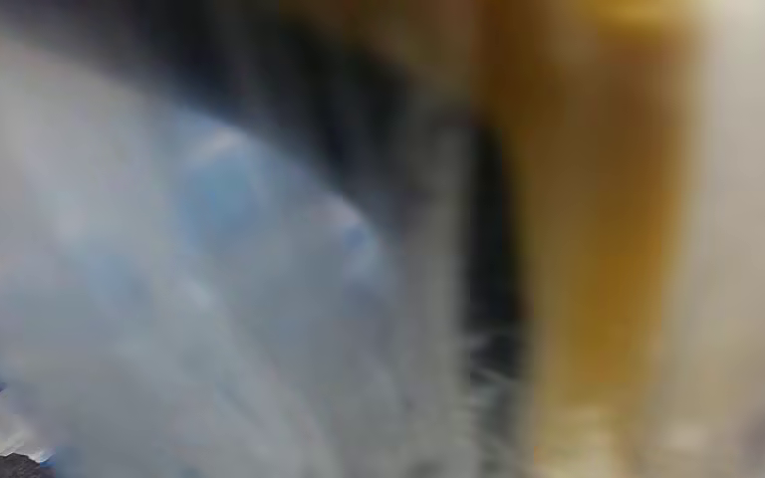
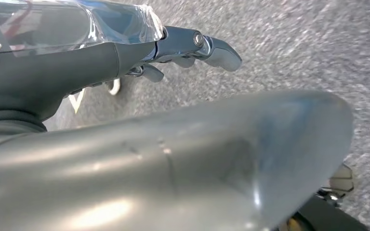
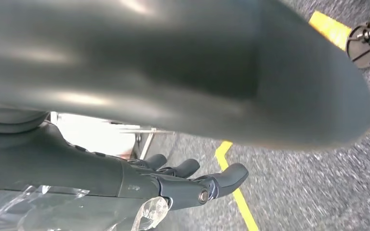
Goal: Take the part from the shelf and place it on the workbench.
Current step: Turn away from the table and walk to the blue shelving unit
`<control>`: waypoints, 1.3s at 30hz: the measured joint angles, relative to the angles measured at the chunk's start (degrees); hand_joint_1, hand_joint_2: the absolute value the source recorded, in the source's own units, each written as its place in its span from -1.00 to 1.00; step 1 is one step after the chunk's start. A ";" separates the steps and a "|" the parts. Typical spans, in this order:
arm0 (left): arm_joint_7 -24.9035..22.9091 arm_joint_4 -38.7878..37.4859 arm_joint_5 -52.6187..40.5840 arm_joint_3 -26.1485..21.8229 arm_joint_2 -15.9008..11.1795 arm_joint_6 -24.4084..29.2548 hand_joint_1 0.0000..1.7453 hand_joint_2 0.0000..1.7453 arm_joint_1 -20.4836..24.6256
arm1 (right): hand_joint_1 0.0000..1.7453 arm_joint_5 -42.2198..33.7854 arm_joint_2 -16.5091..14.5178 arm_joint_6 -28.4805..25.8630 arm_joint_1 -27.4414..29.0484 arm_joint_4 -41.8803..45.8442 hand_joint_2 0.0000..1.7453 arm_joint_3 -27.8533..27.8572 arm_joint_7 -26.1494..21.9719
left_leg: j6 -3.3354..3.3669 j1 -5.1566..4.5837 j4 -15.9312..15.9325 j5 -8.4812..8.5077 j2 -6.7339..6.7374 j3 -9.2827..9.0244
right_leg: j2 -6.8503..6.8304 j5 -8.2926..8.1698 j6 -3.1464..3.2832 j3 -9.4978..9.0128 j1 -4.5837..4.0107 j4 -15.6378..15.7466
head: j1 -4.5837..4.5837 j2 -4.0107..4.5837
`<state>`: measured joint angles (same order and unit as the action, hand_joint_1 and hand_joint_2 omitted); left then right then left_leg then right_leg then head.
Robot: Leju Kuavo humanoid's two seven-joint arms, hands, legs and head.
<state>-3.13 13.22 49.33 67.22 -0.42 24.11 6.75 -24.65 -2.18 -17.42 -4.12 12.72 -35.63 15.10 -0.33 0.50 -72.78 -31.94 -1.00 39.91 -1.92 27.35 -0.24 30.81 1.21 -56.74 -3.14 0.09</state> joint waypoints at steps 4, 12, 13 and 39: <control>0.01 0.00 -0.01 0.01 -0.07 0.00 -1.00 -1.00 -0.03 | -1.00 0.00 -0.03 0.00 -0.06 0.01 -1.00 0.00 -0.01 | 1.57 -0.81 12.04 5.96 2.64 -6.19 | -2.34 0.47 -0.16 -0.69 -0.36 0.02 | -0.05 0.00; -0.03 0.00 -0.02 0.02 -0.09 0.00 -1.00 -1.00 -0.01 | -1.00 -0.02 -0.14 0.01 -0.41 0.02 -1.00 -0.01 -0.04 | 3.11 -0.65 19.49 8.50 1.62 -9.95 | -0.28 4.56 -2.01 0.32 -0.36 -5.17 | 0.14 0.01; -0.04 0.00 -0.02 0.02 -0.09 0.00 -1.00 -1.00 0.10 | -1.00 -0.04 -0.11 0.01 -0.31 0.01 -1.00 -0.02 -0.04 | 3.21 -0.55 19.54 8.54 0.92 -9.94 | 0.84 6.48 -2.12 2.25 -0.38 -9.09 | 0.22 0.01; -0.24 0.00 0.03 0.04 -0.46 0.06 -1.00 -1.00 0.22 | -1.00 -0.45 -0.55 0.04 -0.26 0.00 -1.00 -0.33 -0.02 | 3.62 -1.76 17.78 7.82 4.39 -8.40 | -5.08 1.37 -1.34 -2.29 -0.33 0.55 | -0.13 0.01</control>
<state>-3.37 13.22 49.35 67.26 -0.88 24.17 6.98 -25.10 -2.73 -17.38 -4.38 12.72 -35.95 15.08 3.29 -1.26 -55.00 -24.13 3.39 31.51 -6.99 28.72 -1.58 28.52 0.88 -56.20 -3.26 0.09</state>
